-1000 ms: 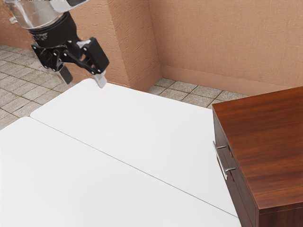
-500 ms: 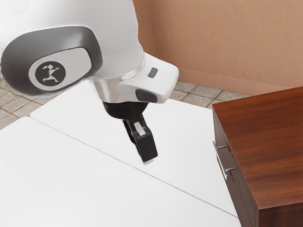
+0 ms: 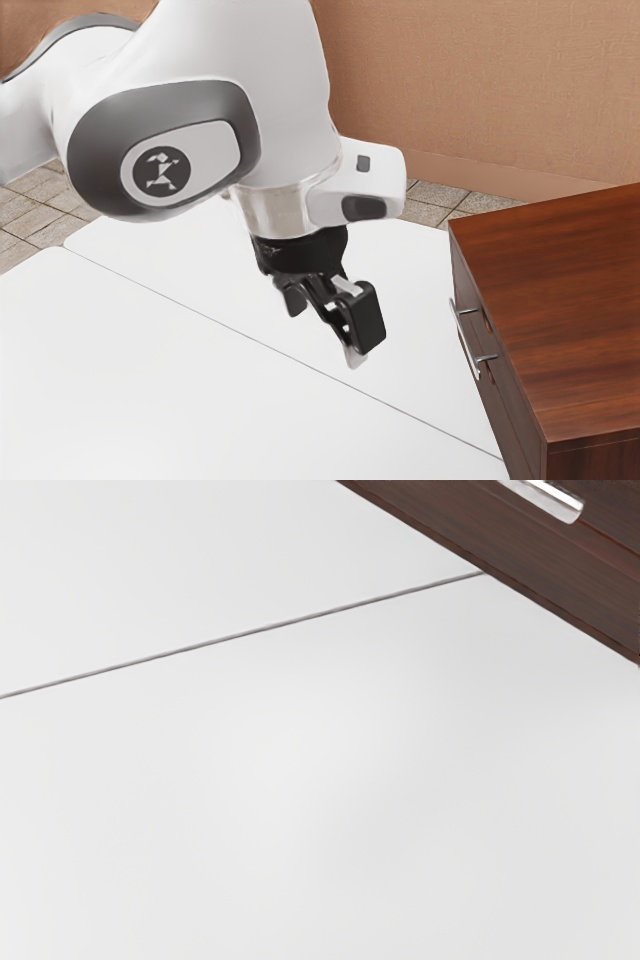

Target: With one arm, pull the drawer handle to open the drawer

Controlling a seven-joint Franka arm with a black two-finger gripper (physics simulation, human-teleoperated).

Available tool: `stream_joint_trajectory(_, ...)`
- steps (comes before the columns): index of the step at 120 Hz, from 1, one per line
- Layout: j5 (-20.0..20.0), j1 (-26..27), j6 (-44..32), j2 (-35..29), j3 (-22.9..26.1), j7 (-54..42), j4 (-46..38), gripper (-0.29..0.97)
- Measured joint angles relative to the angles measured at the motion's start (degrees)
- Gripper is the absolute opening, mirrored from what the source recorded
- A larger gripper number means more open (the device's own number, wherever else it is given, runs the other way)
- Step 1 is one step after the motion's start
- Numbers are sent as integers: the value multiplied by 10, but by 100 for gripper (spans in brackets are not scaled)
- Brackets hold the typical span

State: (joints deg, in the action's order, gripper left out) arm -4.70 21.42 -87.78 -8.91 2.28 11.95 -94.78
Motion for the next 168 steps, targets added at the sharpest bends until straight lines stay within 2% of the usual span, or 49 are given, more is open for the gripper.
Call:
stream_joint_trajectory(45, 62, -4, -71, 18, 0, 131, -9, 68)
stream_joint_trajectory(61, 84, -15, -105, 21, -1, 166, -43, 68)
stream_joint_trajectory(94, 151, -26, -169, 23, -1, 219, -64, 68)
stream_joint_trajectory(144, 168, -49, -222, 24, -1, 268, -99, 68)
stream_joint_trajectory(168, 170, -50, -248, 48, -1, 282, -99, 68)
